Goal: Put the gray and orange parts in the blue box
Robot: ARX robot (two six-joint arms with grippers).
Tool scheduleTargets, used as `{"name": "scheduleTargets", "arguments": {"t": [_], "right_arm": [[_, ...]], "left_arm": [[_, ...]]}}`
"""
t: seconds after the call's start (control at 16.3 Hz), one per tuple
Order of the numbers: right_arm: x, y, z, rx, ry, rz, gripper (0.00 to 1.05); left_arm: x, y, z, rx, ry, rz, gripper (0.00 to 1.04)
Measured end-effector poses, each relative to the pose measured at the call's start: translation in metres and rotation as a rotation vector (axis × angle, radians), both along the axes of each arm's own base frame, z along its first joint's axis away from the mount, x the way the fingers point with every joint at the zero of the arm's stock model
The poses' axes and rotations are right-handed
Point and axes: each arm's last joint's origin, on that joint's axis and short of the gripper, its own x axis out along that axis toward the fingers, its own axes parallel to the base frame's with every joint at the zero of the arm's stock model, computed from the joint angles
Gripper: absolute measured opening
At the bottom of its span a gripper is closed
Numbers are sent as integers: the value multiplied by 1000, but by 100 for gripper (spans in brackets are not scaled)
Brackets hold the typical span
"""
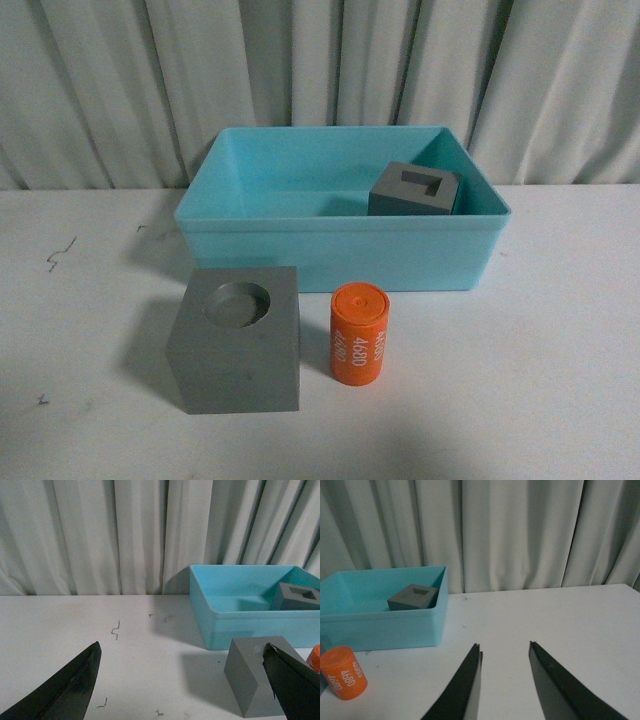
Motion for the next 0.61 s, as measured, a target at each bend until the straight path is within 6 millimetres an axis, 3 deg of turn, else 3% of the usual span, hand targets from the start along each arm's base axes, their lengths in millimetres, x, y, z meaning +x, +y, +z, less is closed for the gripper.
{"name": "scheduleTargets", "arguments": {"t": [0.06,0.12,0.18,0.31,0.49,0.61], "right_arm": [[0,0,0,0,0,0,40],[0,0,0,0,0,0,69],[0,0,0,0,0,2,99],[0,0,0,0,0,2,98],[0,0,0,0,0,2,98],[0,0,0,0,0,2,98]], "left_arm": [[0,0,0,0,0,0,98],[0,0,0,0,0,0,98],[23,-17,12,-162,534,-36,98],[57,-45,20,-158,555,-94,98],[105,-93,13,-104,599,-171,98],[120,-107,4,-80,633,-185,98]]}}
